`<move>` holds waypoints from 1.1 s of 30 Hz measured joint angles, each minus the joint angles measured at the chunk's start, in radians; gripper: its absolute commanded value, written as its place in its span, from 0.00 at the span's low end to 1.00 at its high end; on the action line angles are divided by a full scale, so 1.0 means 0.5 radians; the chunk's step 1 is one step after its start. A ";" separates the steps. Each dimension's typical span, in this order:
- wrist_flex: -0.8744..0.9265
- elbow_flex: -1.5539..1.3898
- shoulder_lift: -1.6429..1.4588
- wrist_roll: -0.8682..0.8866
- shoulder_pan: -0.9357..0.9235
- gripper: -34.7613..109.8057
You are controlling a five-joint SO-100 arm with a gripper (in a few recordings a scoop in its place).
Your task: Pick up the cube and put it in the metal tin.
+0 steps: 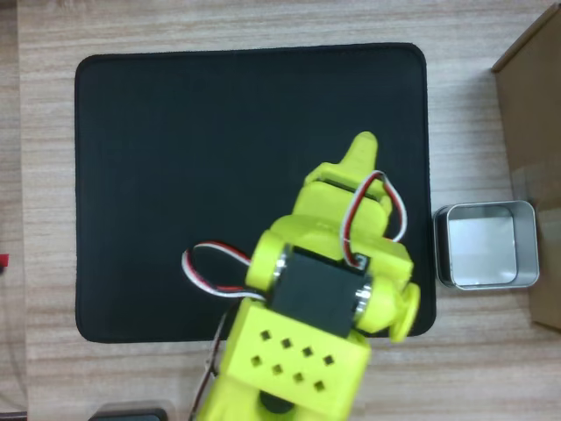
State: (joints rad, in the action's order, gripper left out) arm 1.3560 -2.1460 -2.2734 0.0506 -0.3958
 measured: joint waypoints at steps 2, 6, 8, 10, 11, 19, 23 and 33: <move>0.040 0.000 0.006 -0.129 -0.064 0.59; 0.058 0.003 0.107 -0.414 -0.233 0.62; 0.058 -0.012 0.144 -0.525 -0.304 0.62; 0.058 -0.037 0.147 -0.715 -0.368 0.64; 0.058 -0.064 0.181 -0.822 -0.414 0.64; -0.255 -0.316 0.319 -1.169 -0.657 0.61; -0.442 -0.387 0.423 -1.215 -0.684 0.57; -0.638 -0.522 0.433 -1.206 -0.641 0.46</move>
State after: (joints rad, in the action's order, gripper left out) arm 1.0370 -2.4068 -2.0571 -0.5522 -0.7164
